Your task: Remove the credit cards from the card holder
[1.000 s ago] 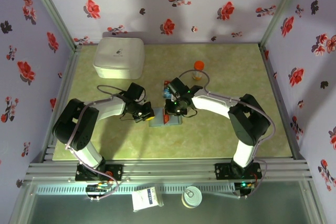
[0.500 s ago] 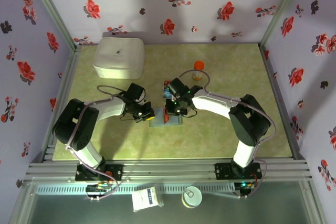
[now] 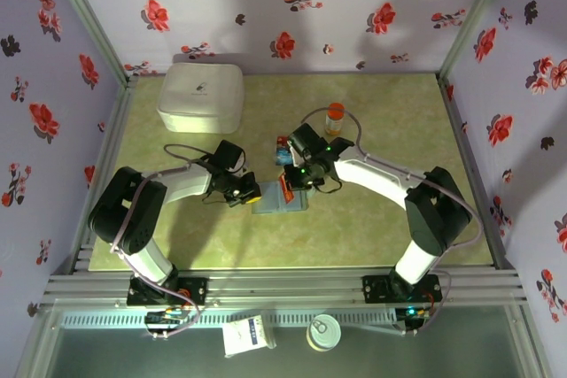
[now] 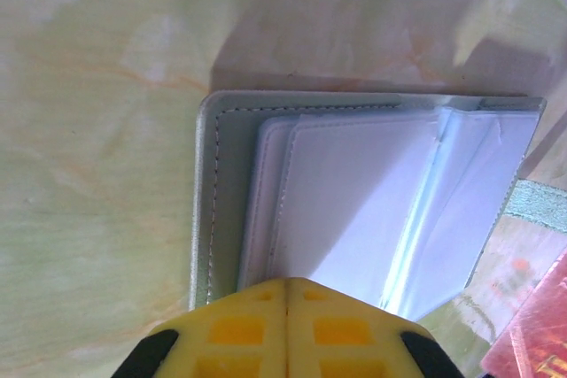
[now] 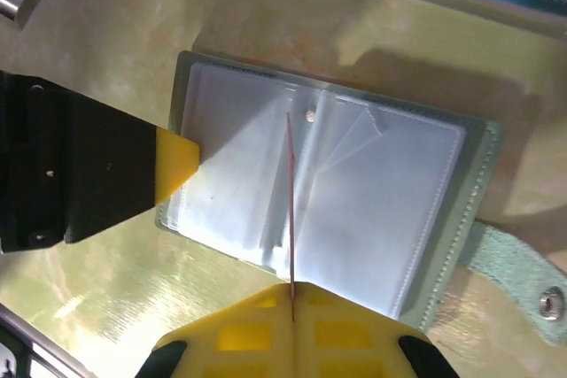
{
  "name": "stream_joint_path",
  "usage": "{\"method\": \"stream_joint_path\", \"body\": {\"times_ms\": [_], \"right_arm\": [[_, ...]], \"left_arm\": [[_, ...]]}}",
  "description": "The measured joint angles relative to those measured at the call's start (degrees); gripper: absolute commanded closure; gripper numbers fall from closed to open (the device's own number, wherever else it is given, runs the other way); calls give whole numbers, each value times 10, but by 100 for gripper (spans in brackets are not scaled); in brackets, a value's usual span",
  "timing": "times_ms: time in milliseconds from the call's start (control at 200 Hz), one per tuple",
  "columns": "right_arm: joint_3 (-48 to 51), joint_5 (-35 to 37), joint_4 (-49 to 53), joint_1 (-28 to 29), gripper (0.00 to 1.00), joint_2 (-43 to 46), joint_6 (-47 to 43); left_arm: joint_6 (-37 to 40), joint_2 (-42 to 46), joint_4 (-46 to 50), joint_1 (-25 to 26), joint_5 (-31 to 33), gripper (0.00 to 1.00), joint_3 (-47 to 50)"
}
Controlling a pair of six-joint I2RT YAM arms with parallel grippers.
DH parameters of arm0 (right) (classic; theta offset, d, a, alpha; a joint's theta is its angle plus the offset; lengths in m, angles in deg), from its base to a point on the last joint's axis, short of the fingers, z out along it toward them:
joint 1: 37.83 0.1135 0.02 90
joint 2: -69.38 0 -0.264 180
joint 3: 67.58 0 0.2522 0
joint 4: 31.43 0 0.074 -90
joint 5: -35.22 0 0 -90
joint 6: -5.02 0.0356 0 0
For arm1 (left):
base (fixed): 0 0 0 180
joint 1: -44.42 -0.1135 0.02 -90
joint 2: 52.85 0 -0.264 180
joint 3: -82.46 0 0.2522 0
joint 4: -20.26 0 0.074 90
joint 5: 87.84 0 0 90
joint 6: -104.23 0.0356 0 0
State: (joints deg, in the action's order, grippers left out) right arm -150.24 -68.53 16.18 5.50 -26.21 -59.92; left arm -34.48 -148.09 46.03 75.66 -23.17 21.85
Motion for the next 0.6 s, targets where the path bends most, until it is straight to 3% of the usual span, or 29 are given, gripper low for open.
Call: {"method": "stream_joint_path", "body": {"times_ms": [600], "right_arm": [[-155,-1,176,-65,100,-38,-498]], "left_arm": [[0,62,7,-12,1,86,27]]}}
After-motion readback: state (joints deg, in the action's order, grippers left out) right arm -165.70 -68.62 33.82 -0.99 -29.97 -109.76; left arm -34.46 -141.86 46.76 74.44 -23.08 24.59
